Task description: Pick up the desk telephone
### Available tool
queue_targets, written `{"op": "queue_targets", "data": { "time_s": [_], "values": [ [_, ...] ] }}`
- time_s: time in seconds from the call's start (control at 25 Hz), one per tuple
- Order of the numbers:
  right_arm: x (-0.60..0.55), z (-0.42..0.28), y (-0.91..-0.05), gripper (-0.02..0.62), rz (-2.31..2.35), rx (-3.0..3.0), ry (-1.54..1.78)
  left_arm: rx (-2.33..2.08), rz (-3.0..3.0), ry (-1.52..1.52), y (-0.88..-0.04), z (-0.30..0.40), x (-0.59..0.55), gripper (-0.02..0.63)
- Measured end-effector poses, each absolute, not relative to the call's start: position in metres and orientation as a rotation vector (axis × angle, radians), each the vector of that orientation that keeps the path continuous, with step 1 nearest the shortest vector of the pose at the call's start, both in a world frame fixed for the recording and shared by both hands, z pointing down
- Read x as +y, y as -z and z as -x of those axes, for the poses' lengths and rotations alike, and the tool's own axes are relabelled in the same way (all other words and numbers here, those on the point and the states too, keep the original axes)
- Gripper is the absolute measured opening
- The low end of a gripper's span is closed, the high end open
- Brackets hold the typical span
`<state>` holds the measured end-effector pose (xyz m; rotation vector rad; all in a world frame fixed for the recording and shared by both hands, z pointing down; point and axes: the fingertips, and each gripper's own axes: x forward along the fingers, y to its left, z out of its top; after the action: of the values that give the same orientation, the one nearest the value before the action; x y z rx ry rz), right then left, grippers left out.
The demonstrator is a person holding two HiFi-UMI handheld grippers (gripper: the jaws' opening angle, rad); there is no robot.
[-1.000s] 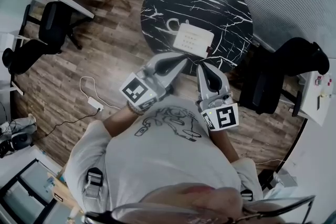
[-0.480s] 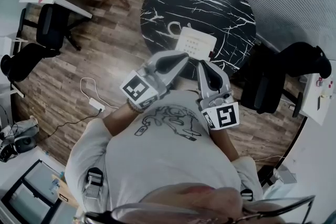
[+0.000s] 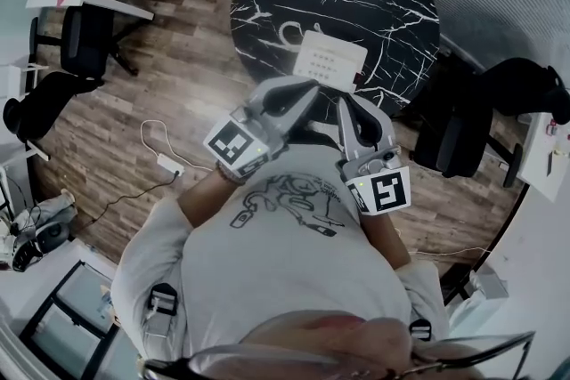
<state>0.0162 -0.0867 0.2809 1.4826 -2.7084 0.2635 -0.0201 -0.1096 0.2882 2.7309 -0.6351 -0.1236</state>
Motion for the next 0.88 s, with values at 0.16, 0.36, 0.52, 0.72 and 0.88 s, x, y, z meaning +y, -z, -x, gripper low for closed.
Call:
{"op": "queue_targets", "data": {
  "time_s": [0.16, 0.36, 0.52, 0.72, 0.88],
  "values": [
    [-0.09, -0.028, -0.292, 0.008, -1.465, -2.703, -0.288, -0.654, -2.721, 0.082, -0.303, 0.012, -0.116, 0.029],
    [-0.104, -0.04, -0.315, 0.029, -1.459, -2.66, -0.318, -0.644, -2.707, 0.015, -0.327, 0.007, -0.128, 0.071],
    [-0.116, -0.049, -0.344, 0.086, -1.452, -2.613, -0.388, -0.633, -2.655, -0.067, -0.359, 0.002, -0.137, 0.129],
    [-0.129, -0.061, -0.386, 0.144, -1.462, -2.544, -0.457, -0.63, -2.613, -0.178, -0.41, 0.001, -0.152, 0.183],
    [-0.137, -0.07, -0.427, 0.189, -1.46, -2.475, -0.526, -0.638, -2.57, -0.255, -0.455, 0.003, -0.162, 0.219]
  ]
}}
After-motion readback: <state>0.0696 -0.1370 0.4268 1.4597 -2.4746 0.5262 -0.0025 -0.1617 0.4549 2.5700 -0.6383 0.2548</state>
